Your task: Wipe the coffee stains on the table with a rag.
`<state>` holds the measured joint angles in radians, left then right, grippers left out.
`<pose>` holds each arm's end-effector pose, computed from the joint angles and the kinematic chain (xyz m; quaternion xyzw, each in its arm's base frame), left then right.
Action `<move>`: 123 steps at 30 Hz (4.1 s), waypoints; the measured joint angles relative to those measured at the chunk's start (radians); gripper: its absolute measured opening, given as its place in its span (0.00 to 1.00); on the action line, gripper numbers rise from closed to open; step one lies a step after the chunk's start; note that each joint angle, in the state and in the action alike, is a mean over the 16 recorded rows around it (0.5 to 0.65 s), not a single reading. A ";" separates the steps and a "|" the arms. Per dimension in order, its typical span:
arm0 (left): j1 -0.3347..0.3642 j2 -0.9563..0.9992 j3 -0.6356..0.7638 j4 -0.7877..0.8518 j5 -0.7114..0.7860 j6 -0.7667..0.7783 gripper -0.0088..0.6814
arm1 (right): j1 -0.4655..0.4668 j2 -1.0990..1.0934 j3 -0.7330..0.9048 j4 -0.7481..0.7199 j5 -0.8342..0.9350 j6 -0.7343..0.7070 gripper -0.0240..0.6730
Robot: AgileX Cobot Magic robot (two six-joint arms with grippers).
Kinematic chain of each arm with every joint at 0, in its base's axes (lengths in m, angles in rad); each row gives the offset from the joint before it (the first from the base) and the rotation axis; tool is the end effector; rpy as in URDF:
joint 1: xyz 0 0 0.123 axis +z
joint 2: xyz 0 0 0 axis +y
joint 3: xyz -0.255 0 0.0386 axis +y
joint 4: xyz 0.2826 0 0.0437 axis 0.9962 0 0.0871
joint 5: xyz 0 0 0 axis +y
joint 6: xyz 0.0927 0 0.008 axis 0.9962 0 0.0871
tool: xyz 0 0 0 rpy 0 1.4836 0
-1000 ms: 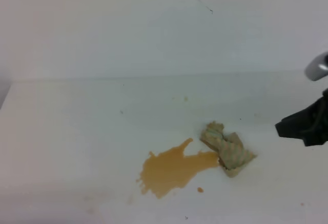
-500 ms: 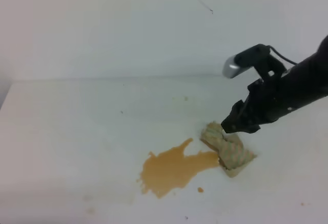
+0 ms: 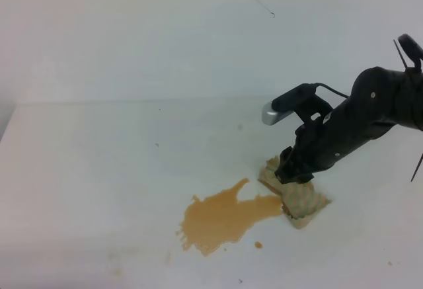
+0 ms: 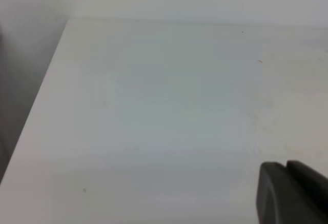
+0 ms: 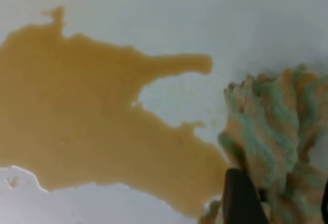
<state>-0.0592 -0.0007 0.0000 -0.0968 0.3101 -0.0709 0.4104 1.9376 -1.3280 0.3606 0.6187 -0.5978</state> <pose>0.1179 -0.0097 0.1848 -0.0313 0.7801 -0.0808 0.6197 0.3817 0.1869 0.1396 -0.3587 0.8998 0.1125 0.2212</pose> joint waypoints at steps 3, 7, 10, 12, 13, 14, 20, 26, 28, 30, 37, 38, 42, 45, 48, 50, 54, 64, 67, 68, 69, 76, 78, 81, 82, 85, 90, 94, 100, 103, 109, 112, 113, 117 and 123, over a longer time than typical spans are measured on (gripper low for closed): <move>0.000 0.000 0.000 0.000 0.000 0.000 0.01 | 0.000 0.017 0.000 0.005 -0.021 0.000 0.52; 0.000 0.000 0.000 0.000 0.000 0.000 0.01 | 0.001 0.036 0.000 0.010 -0.033 0.000 0.52; 0.000 0.000 0.000 0.000 0.000 0.000 0.01 | 0.001 0.051 0.000 0.012 -0.035 0.000 0.52; 0.000 0.000 0.000 0.000 0.000 0.000 0.01 | 0.001 0.062 0.000 0.010 -0.036 0.000 0.52; 0.000 0.000 0.000 0.000 0.000 0.000 0.01 | 0.001 0.067 0.000 0.008 -0.037 0.000 0.52; 0.000 0.000 0.000 0.000 0.000 0.000 0.01 | 0.001 0.073 0.000 0.006 -0.037 0.001 0.52; 0.000 0.000 0.000 0.000 0.000 0.000 0.01 | 0.001 0.106 0.000 -0.007 -0.033 0.012 0.40; 0.000 0.000 0.000 0.000 0.000 0.000 0.01 | 0.001 0.126 0.000 0.006 -0.010 0.022 0.22; 0.000 0.000 0.000 0.000 0.000 0.000 0.01 | 0.001 0.129 0.000 0.021 -0.001 0.024 0.16; 0.000 0.000 0.000 0.000 0.000 0.000 0.01 | 0.001 0.131 0.000 0.042 0.007 0.025 0.10; 0.000 0.000 0.000 0.000 0.000 0.000 0.01 | 0.006 0.137 0.000 0.146 0.022 0.001 0.04; 0.000 0.000 0.000 0.000 0.000 0.000 0.01 | 0.009 0.139 0.000 0.161 0.022 -0.004 0.04; 0.000 0.000 0.000 0.000 0.000 0.000 0.01 | 0.023 0.154 -0.003 0.213 0.020 -0.017 0.04; 0.000 0.000 0.000 0.000 0.000 0.000 0.01 | 0.038 0.170 -0.009 0.242 0.016 -0.026 0.04; 0.000 0.001 0.000 0.000 0.000 0.000 0.01 | 0.058 0.185 -0.018 0.259 0.011 -0.030 0.04; 0.000 0.001 0.000 0.000 0.000 0.000 0.01 | 0.071 0.195 -0.027 0.265 0.010 -0.030 0.04; 0.000 0.001 0.000 0.000 0.000 0.000 0.01 | 0.095 0.210 -0.048 0.273 0.012 -0.028 0.04; 0.000 0.001 0.000 0.000 0.000 0.000 0.01 | 0.136 0.215 -0.084 0.289 0.020 -0.027 0.04; 0.000 0.001 0.000 0.000 0.000 0.000 0.01 | 0.145 0.215 -0.087 0.294 0.024 -0.027 0.04; 0.000 0.001 0.000 0.000 0.000 0.000 0.01 | 0.148 0.215 -0.088 0.296 0.025 -0.026 0.04; 0.000 0.001 0.000 0.000 0.000 0.000 0.01 | 0.151 0.215 -0.088 0.298 0.026 -0.026 0.04; 0.000 0.001 0.000 0.000 0.000 0.000 0.01 | 0.175 0.215 -0.088 0.308 0.032 -0.027 0.04; 0.000 0.001 0.000 0.000 0.000 0.000 0.01 | 0.181 0.215 -0.088 0.311 0.034 -0.027 0.04; 0.000 0.001 0.000 0.000 0.000 0.000 0.01 | 0.190 0.215 -0.088 0.315 0.037 -0.028 0.04; 0.000 0.001 0.000 0.000 0.000 0.000 0.01 | 0.193 0.215 -0.088 0.316 0.038 -0.028 0.04; 0.000 0.001 0.000 0.000 0.000 0.000 0.01 | 0.199 0.215 -0.090 0.319 0.040 -0.028 0.04; 0.000 0.001 0.000 0.000 0.000 0.000 0.01 | 0.209 0.215 -0.095 0.324 0.044 -0.028 0.04; 0.000 0.001 0.000 0.000 0.000 0.000 0.01 | 0.217 0.215 -0.099 0.327 0.045 -0.028 0.04; 0.000 0.001 0.000 0.000 0.000 0.000 0.01 | 0.232 0.215 -0.104 0.334 0.045 -0.029 0.04; 0.000 0.001 0.000 0.000 0.000 0.000 0.01 | 0.240 0.215 -0.105 0.338 0.044 -0.029 0.04; 0.000 0.001 0.000 0.000 0.000 0.000 0.01 | 0.258 0.215 -0.105 0.343 0.044 -0.029 0.04; 0.000 0.001 0.000 0.000 0.000 0.000 0.01 | 0.268 0.215 -0.105 0.345 0.044 -0.029 0.04; 0.000 0.001 0.000 0.000 0.000 0.000 0.01 | 0.271 0.215 -0.105 0.345 0.044 -0.029 0.04; 0.000 0.001 0.000 0.000 0.000 0.000 0.01 | 0.283 0.215 -0.105 0.347 0.045 -0.031 0.04; 0.000 0.001 0.000 0.000 0.000 0.000 0.01 | 0.297 0.215 -0.105 0.353 0.048 -0.033 0.04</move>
<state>-0.0592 0.0000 0.0000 -0.0968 0.3101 -0.0709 0.7071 2.1525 -1.4331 0.7137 0.6662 -0.6306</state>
